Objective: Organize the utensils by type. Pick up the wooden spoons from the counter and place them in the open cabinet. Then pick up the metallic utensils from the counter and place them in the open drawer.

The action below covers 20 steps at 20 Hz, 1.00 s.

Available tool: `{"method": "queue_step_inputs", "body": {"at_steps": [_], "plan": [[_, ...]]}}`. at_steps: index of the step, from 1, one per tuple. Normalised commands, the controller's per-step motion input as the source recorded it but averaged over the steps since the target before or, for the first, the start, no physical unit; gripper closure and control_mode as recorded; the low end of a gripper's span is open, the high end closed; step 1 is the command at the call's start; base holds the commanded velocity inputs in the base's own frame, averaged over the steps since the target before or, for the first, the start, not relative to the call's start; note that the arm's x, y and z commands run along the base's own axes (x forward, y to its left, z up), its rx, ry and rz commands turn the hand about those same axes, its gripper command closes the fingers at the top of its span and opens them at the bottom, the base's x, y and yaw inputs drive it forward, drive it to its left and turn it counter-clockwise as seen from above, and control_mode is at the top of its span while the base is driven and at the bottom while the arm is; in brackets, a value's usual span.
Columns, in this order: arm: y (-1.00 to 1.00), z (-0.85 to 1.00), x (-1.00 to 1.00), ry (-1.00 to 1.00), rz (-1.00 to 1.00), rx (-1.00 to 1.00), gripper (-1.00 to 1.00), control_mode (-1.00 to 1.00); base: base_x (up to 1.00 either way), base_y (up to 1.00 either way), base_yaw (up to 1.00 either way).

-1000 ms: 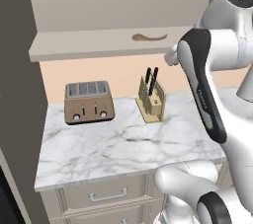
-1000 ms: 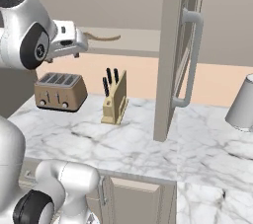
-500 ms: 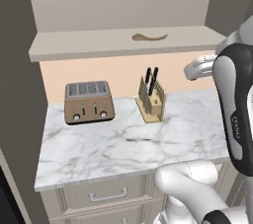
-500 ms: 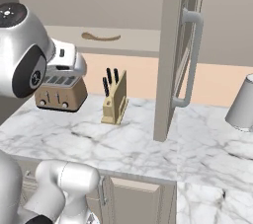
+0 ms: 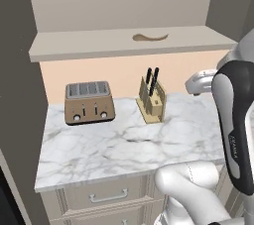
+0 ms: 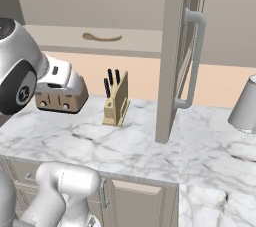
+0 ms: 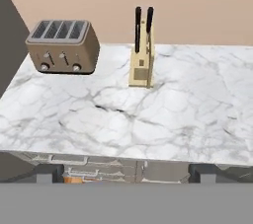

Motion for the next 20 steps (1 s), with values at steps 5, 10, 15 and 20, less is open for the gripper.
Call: {"method": "queue_step_inputs", "body": {"at_steps": [5, 10, 15, 20], "plan": [[0.0, -0.11, -0.07, 0.08, -0.05, 0.0, -1.0, 1.0, 0.0, 0.0, 0.0], [0.0, 0.0, 0.0, 0.0, 0.0, 0.0, -1.0, 1.0, -0.28, 0.0, 0.0], [0.0, 0.0, 0.0, 0.0, 0.0, 0.0, -1.0, 1.0, -0.9, 0.0, 0.0], [0.0, 0.0, 0.0, 0.0, 0.0, 0.0, -1.0, 1.0, -0.64, 0.35, 0.01]]}}
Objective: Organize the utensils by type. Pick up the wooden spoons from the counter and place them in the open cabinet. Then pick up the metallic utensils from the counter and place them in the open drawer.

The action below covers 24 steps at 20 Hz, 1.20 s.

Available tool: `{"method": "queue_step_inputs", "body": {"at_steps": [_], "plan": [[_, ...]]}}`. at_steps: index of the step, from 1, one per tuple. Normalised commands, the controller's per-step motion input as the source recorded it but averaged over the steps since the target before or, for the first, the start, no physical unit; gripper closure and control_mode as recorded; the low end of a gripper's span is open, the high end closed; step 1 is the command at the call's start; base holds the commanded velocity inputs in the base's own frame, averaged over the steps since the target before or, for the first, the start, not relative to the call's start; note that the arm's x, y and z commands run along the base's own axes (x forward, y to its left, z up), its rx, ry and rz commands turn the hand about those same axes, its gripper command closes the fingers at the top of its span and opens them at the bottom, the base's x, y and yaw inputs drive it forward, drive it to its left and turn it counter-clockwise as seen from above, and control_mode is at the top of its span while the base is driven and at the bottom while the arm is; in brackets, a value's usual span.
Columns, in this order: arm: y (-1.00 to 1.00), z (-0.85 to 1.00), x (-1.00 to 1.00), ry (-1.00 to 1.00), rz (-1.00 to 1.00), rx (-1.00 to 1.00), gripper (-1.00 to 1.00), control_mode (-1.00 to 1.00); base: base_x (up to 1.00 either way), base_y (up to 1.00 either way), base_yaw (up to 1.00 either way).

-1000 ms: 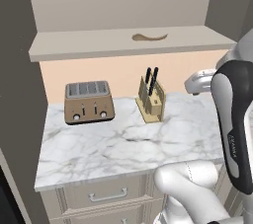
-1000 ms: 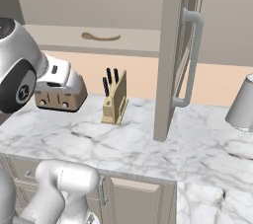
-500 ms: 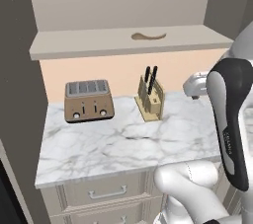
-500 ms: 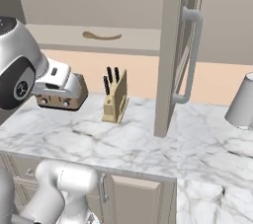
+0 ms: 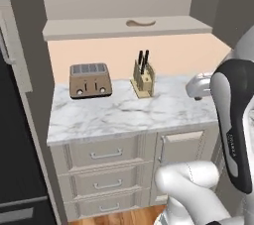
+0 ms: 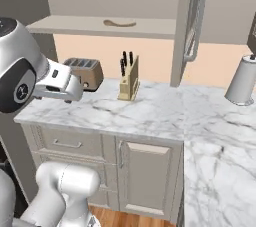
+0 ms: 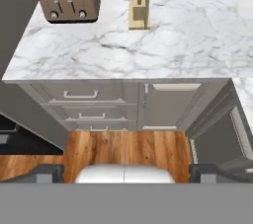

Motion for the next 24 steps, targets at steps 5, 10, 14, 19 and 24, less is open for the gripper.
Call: {"method": "queue_step_inputs", "body": {"at_steps": [5, 10, 14, 19, 24], "plan": [[0.0, 0.0, 0.0, 0.0, 0.0, 0.0, -1.0, 1.0, -0.37, 0.97, 0.22], [0.0, 0.0, 0.0, 0.0, 0.0, 0.0, -1.0, 1.0, -0.16, 0.95, 0.62], [0.0, 0.0, 0.0, 0.0, 0.0, 0.0, -1.0, 1.0, -0.16, 1.0, 0.7], [0.0, 0.0, 0.0, 0.0, 0.0, 0.0, -1.0, 1.0, -0.03, 0.99, 0.7], [0.0, 0.0, 0.0, 0.0, 0.0, 0.0, -1.0, 1.0, 0.5, 0.83, 0.52]]}}
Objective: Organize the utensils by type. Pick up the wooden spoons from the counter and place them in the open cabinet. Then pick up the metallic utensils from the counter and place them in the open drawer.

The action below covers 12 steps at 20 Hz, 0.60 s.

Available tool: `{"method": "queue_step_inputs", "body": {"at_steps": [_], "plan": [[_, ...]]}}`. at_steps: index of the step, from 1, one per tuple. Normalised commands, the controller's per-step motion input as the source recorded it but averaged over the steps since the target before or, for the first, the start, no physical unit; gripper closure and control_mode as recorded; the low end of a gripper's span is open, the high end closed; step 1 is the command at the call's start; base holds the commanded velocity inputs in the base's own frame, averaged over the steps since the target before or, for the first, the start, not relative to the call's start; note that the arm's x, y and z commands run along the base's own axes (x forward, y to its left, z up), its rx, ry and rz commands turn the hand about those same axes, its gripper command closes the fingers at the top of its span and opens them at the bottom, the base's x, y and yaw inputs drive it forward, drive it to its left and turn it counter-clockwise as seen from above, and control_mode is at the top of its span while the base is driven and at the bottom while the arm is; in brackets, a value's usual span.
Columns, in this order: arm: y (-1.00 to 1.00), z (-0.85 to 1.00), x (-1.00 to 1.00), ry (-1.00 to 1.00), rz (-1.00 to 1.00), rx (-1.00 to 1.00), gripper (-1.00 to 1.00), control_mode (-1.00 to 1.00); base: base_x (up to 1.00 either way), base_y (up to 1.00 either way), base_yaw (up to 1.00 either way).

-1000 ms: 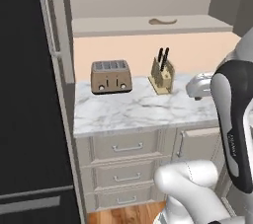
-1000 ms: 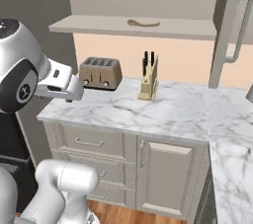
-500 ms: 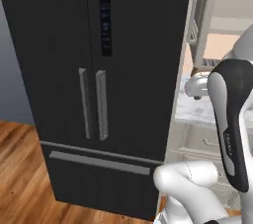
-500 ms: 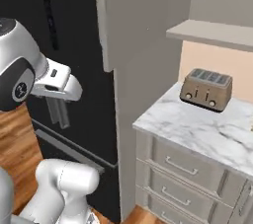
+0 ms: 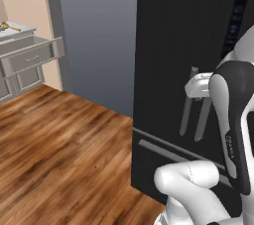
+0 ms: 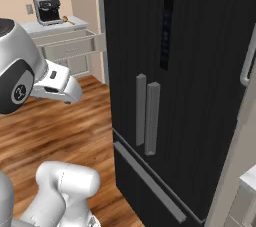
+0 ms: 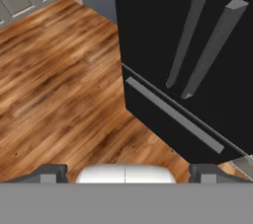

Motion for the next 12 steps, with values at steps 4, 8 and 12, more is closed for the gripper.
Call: {"method": "queue_step_inputs", "body": {"at_steps": [4, 8, 12], "plan": [[0.0, 0.0, 0.0, 0.0, 0.0, 0.0, -1.0, 1.0, 0.88, 0.57, 0.13], [0.0, 0.0, 0.0, 0.0, 0.0, 0.0, -1.0, 1.0, 0.34, 0.61, 0.07], [0.0, 0.0, 0.0, 0.0, 0.0, 0.0, -1.0, 1.0, 0.03, 0.71, 0.14]]}}
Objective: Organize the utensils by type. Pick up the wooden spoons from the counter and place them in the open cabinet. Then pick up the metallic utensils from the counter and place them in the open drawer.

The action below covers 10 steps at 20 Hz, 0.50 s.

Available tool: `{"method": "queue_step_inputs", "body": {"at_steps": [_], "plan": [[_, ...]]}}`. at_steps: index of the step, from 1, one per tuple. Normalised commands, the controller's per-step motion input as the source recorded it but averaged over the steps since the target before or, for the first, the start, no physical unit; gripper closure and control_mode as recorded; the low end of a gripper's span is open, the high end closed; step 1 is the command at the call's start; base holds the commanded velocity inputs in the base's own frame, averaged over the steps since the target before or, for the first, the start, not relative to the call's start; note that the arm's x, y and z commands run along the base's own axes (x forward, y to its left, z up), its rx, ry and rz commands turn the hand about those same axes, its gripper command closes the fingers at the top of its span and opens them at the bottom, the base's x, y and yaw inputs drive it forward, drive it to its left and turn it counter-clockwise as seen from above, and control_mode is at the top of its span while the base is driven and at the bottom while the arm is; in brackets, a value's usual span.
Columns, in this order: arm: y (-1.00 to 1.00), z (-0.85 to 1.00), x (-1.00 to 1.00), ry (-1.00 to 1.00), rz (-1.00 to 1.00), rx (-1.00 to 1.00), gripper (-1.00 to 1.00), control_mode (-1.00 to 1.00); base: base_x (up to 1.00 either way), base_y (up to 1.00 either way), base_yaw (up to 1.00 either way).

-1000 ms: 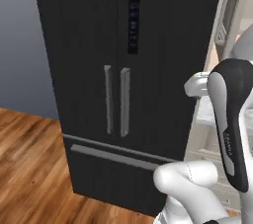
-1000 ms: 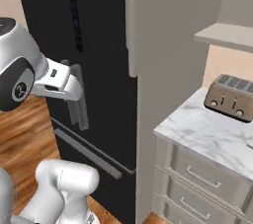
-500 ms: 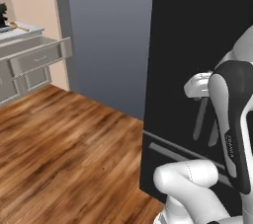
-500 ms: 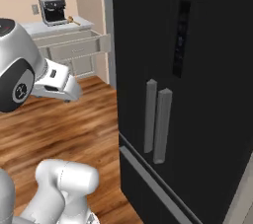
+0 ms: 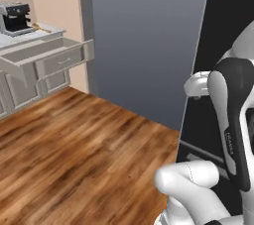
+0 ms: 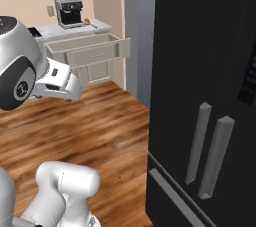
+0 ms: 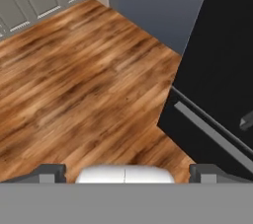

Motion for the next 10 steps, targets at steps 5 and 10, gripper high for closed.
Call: {"method": "queue_step_inputs", "body": {"at_steps": [5, 10], "plan": [[0.0, 0.0, 0.0, 0.0, 0.0, 0.0, -1.0, 1.0, 0.55, 0.58, 0.19], [0.0, 0.0, 0.0, 0.0, 0.0, 0.0, -1.0, 1.0, 0.75, 0.47, 0.21]]}}
